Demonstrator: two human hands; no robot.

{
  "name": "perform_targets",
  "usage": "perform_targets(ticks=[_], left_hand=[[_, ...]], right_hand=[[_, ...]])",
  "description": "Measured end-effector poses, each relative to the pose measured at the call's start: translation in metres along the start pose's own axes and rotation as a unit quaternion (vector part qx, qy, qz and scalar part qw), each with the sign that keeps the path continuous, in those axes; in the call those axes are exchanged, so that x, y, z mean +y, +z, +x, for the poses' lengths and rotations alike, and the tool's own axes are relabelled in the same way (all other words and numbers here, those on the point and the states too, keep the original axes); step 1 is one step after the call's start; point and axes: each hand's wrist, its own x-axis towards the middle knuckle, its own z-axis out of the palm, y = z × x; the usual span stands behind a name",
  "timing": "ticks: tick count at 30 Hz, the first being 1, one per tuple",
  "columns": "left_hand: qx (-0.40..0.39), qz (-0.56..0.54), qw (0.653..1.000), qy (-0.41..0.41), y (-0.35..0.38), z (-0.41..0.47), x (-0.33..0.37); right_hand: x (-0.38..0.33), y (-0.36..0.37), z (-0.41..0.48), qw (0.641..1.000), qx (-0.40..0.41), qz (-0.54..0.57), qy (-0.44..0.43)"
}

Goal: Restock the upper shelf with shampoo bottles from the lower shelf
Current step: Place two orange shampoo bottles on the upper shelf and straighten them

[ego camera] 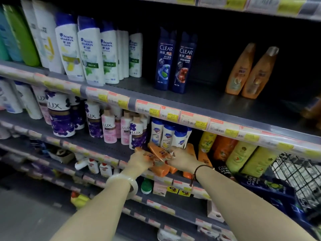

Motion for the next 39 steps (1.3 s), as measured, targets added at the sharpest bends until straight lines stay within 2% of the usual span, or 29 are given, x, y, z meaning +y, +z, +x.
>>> perform_targets(ticks=[3,8,13,16,22,25,31,36,39], left_hand=[[0.012,-0.006,0.999,-0.036,0.009,0.009,-0.003],[0.012,-0.016,0.999,-0.030,0.019,0.019,-0.004],[0.006,-0.113,0.993,-0.039,0.024,0.029,-0.014],[-0.010,-0.218,0.973,-0.074,0.025,0.029,-0.015],[-0.033,-0.299,0.949,-0.091,0.030,0.029,-0.015],[-0.044,-0.306,0.947,-0.083,0.030,0.030,-0.016],[-0.068,-0.329,0.939,-0.068,0.029,0.031,-0.020],[-0.083,-0.351,0.931,-0.058,0.029,0.031,-0.024],[-0.082,-0.371,0.923,-0.064,0.030,0.033,-0.026]], right_hand=[[0.007,0.005,0.016,1.000,-0.006,-0.005,0.002],[0.015,0.015,0.039,1.000,-0.022,0.012,0.007],[0.017,0.025,0.053,1.000,-0.010,0.008,0.006],[0.018,0.030,0.056,1.000,-0.003,-0.006,-0.006],[0.017,0.039,0.056,0.999,0.017,-0.027,-0.010],[0.017,0.041,0.051,0.999,0.028,0.008,-0.015],[0.021,0.041,0.043,0.987,0.055,0.147,0.010],[0.020,0.038,0.044,0.979,0.050,0.190,0.050],[0.020,0.040,0.047,0.982,0.042,0.173,0.068]])
